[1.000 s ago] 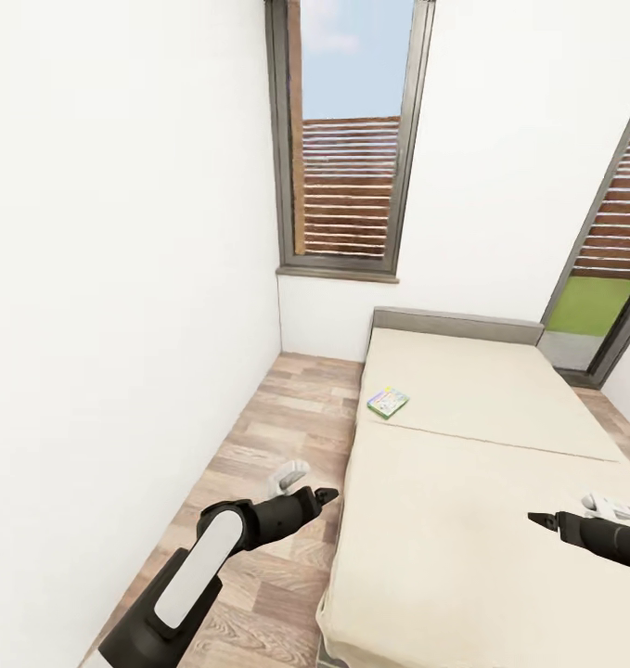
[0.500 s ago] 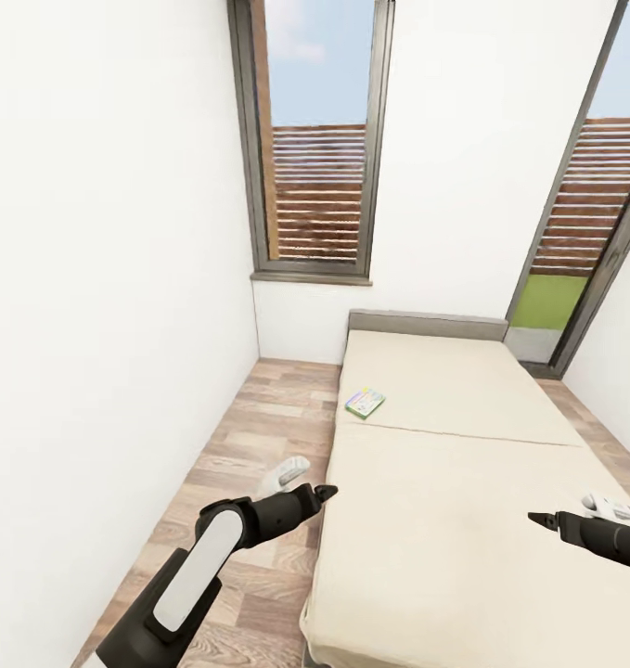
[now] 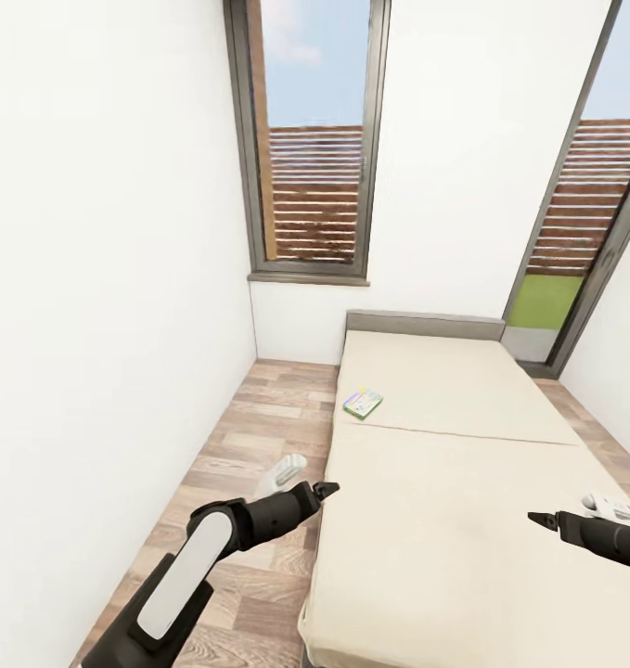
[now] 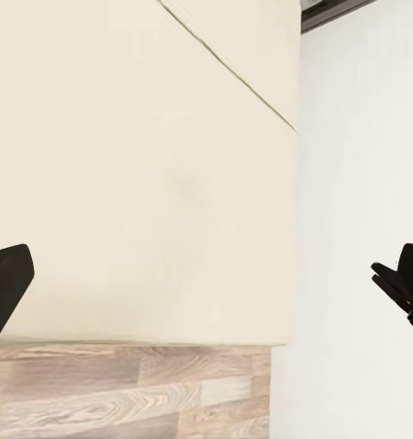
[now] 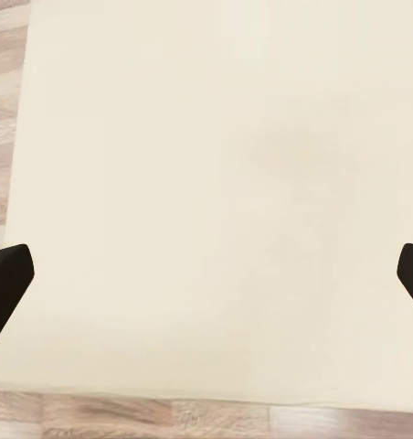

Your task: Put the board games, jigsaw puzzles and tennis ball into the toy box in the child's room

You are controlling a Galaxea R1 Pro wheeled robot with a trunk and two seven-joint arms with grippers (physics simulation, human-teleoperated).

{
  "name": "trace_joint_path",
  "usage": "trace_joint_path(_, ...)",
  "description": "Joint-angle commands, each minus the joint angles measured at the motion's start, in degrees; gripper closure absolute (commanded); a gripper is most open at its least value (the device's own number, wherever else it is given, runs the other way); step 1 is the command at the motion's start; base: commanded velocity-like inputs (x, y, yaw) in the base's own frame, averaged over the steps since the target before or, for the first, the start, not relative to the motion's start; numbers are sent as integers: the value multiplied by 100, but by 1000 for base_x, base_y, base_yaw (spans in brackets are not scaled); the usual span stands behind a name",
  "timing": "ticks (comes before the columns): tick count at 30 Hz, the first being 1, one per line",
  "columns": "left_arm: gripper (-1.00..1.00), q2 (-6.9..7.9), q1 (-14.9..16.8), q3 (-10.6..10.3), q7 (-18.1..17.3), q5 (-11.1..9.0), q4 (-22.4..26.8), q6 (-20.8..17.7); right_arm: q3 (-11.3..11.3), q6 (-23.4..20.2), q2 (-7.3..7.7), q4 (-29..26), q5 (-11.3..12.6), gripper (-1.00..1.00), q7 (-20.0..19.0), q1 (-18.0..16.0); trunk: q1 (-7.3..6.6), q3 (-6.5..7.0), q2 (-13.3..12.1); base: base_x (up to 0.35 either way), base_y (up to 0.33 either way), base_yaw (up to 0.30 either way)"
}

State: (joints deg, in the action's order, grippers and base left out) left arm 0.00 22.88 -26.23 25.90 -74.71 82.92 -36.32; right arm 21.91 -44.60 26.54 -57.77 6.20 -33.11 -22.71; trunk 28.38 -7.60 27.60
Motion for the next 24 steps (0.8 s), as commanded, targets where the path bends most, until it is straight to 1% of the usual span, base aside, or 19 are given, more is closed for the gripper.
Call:
trace_joint_path(1, -100, 11, 0, -4, 63, -66, 25, 4, 7, -49, 1, -3, 57, -100, 15, -5, 25, -30, 53, 0, 0, -12)
trace_joint_path(4, -100, 22, -7, -4, 69, -27, 41, 13, 7, -44, 1, -8, 55, -100, 15, -5, 91, -83, 174, 0, 0, -8)
trace_joint_path(9, -100, 33, -15, 18, 55, 127, 39, 27, 10, -12, -2, -116, 55, -100, -37, 9, 201, -172, 374, 0, 0, -5)
trace_joint_path(12, -100, 35, -16, 22, 55, 154, 38, 29, 11, -7, 2, -163, 53, -100, -84, 18, 267, -226, 494, 0, 0, -3)
trace_joint_path(14, -100, 38, -17, 28, 55, 193, 36, 32, 19, 5, 18, -259, 49, -100, -233, 52, 311, -262, 575, 0, 0, -2)
trace_joint_path(15, -100, 38, -17, 28, 55, 193, 36, 32, 19, 5, 18, -259, 49, -100, -233, 52, 333, -279, 615, 0, 0, -2)
trace_joint_path(17, -100, 40, -18, 32, 63, 217, 34, 34, 61, 31, 39, -356, 45, -100, -435, 93, 377, -315, 695, 0, 0, -1)
trace_joint_path(18, -100, 40, -18, 32, 63, 217, 34, 34, 61, 31, 39, -356, 45, -100, -435, 93, 399, -333, 735, 0, 0, -1)
trace_joint_path(20, -100, 41, -19, 34, 70, 234, 33, 35, 187, 79, 52, -464, 43, -100, -634, 144, 443, -369, 815, 0, 0, 0)
trace_joint_path(21, -100, 41, -19, 34, 70, 234, 33, 35, 187, 79, 52, -464, 43, -100, -634, 144, 465, -387, 855, 0, 0, 0)
trace_joint_path(23, -100, 42, -19, 34, 72, 243, 43, 36, 380, 139, 44, -598, 40, -100, -801, 192, 509, -423, 936, 0, 0, 0)
trace_joint_path(24, -100, 42, -19, 34, 72, 243, 43, 36, 380, 139, 44, -598, 40, -100, -801, 192, 531, -441, 976, 0, 0, 0)
